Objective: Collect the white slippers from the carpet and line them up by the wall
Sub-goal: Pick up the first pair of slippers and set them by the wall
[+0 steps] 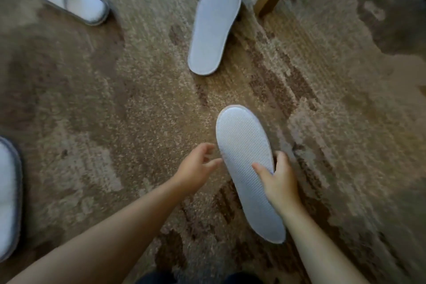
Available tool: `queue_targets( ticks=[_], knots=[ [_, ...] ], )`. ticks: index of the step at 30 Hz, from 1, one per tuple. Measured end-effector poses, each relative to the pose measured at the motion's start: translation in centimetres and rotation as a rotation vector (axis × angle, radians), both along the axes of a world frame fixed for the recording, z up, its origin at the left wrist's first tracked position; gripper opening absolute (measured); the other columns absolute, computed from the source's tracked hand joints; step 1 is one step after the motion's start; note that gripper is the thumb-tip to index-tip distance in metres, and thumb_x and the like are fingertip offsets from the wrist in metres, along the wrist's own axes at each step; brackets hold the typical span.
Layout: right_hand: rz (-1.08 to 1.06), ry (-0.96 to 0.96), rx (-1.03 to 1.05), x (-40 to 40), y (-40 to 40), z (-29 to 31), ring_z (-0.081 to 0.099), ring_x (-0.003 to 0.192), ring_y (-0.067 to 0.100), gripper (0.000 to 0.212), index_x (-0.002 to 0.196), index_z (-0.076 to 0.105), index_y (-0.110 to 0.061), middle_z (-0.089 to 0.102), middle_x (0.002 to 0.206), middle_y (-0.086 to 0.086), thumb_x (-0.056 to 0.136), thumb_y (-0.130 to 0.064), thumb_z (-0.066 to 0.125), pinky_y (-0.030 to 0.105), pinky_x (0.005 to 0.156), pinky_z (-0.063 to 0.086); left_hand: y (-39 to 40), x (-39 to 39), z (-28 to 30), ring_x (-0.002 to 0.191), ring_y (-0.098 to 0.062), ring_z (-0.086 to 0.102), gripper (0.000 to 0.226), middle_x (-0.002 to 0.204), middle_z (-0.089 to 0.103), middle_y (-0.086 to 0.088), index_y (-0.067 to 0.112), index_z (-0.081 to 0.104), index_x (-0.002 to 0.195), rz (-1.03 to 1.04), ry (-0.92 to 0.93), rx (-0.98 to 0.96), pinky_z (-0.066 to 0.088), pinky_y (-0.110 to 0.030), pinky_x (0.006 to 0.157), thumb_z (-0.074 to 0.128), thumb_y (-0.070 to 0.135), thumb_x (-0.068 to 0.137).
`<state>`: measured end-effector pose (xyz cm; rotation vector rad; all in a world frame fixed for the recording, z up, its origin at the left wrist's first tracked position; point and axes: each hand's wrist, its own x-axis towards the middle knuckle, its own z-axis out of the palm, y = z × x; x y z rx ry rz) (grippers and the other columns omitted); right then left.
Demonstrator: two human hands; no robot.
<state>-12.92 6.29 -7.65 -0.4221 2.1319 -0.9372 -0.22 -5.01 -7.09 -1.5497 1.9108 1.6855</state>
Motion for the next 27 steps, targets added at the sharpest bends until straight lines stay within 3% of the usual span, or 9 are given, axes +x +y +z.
queue_targets(
  ticks=[4,7,10,18,23,27],
  knots=[
    [0.047,-0.099,-0.149,4.4,-6.3,4.1,0.053,0.081,0.017,0.021,0.088,0.044,-0.015,0.055,0.087,0.0,0.079,-0.014,0.063,0.031,0.071,0.041,-2.2,4.5,5.1,0.107,-0.017,0.053,0.045,0.128,0.052,-0.006,0.016,0.043,0.123,0.134,-0.048,-0.08,0.048,-0.037,0.092,0.056,0.03,0.082],
    [0.17,-0.178,-0.183,9.0,-10.1,6.2,0.053,0.075,0.016,0.02,0.087,0.043,-0.017,0.053,0.076,-0.009,0.08,-0.016,0.062,0.029,0.063,0.042,-4.6,10.6,8.3,0.116,-0.02,0.049,0.052,0.133,0.049,-0.007,0.015,0.041,0.126,0.193,-0.167,-0.247,0.042,-0.034,0.094,0.058,0.033,0.081],
    [0.284,-0.252,-0.18,14.4,-13.2,6.5,0.054,0.084,0.02,0.021,0.092,0.041,-0.018,0.054,0.089,0.0,0.081,-0.016,0.059,0.034,0.07,0.043,-6.6,18.2,9.1,0.124,-0.023,0.042,0.054,0.137,0.045,-0.01,0.014,0.039,0.128,0.335,-0.268,-0.339,0.037,-0.037,0.101,0.059,0.031,0.08],
    [0.427,-0.354,-0.112,28.2,-19.2,2.5,0.053,0.092,0.022,0.023,0.103,0.043,-0.01,0.053,0.1,0.007,0.082,-0.006,0.053,0.041,0.082,0.048,-9.4,35.1,1.1,0.13,-0.032,0.029,0.071,0.141,0.034,-0.02,0.008,0.031,0.132,0.617,-0.445,-0.451,0.024,-0.04,0.108,0.067,0.029,0.074],
    [0.515,-0.29,-0.038,32.0,-19.2,1.3,0.051,0.085,0.018,0.025,0.104,0.045,-0.012,0.051,0.095,0.003,0.083,-0.001,0.049,0.034,0.071,0.045,-8.5,39.8,-3.0,0.139,-0.035,0.006,0.093,0.152,0.003,-0.02,0.019,0.008,0.139,0.743,-0.525,-0.246,0.012,-0.044,0.113,0.069,0.036,0.071],
    [0.502,-0.216,-0.007,33.1,-19.1,0.6,0.051,0.085,0.016,0.032,0.114,0.045,-0.008,0.051,0.097,0.003,0.083,-0.001,0.049,0.024,0.061,0.044,-7.2,41.0,-4.9,0.136,-0.04,0.015,0.107,0.151,0.01,-0.021,0.012,-0.002,0.139,0.7,-0.591,-0.197,0.018,-0.046,0.111,0.071,0.041,0.067]
  ],
)
